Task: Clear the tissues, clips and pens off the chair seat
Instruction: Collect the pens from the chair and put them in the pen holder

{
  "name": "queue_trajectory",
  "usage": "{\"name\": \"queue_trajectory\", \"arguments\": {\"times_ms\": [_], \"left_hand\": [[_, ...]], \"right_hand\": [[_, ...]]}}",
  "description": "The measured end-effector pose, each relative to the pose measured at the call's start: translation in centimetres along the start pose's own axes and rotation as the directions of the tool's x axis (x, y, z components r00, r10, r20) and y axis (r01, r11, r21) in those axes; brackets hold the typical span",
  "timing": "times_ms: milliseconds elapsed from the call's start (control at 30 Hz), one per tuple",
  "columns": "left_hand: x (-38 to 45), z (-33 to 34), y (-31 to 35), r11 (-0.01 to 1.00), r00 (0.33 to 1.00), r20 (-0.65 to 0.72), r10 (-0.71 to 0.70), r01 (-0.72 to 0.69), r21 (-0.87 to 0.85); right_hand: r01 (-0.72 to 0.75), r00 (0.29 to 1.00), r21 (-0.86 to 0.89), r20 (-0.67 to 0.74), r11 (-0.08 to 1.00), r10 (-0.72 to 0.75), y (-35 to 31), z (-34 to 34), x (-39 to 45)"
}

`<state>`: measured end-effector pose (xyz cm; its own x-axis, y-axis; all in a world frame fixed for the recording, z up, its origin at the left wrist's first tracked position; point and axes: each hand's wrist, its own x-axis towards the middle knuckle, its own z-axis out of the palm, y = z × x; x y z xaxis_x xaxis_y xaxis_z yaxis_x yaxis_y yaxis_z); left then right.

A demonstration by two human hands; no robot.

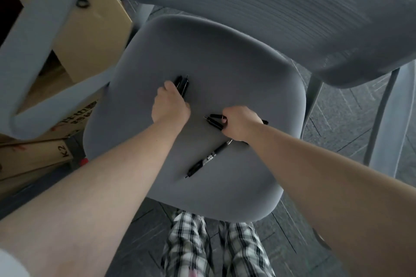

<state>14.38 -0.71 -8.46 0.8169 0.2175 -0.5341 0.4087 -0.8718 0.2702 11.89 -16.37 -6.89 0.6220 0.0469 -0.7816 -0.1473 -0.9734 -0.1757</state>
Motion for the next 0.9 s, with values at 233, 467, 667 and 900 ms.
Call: {"name": "queue_trajectory", "arguments": {"times_ms": [233,467,667,900], "left_hand": [[-1.8,1.2,-1.9,0.993,0.988,0.133,0.079,-0.090,0.073],[-6.8,2.7,-2.1,0.959,0.898,0.363,0.250,-0.280,0.033],[-8.6,4.7,-1.2,0.955,0.926,0.315,0.210,-0.263,0.135],[-11.1,6.0,-0.6,0.969,0.978,0.193,0.078,-0.119,0.214]], "right_hand": [[0.005,0.999,0.058,-0.053,0.998,-0.002,0.4,0.1,-0.7],[-0.031,0.998,0.023,-0.055,0.999,0.033,1.5,-1.6,-3.4],[-0.012,0.998,0.028,-0.069,1.000,0.014,2.1,-1.2,-4.1],[0.042,0.998,0.018,-0.056,0.999,-0.041,4.0,0.0,-5.4]]}}
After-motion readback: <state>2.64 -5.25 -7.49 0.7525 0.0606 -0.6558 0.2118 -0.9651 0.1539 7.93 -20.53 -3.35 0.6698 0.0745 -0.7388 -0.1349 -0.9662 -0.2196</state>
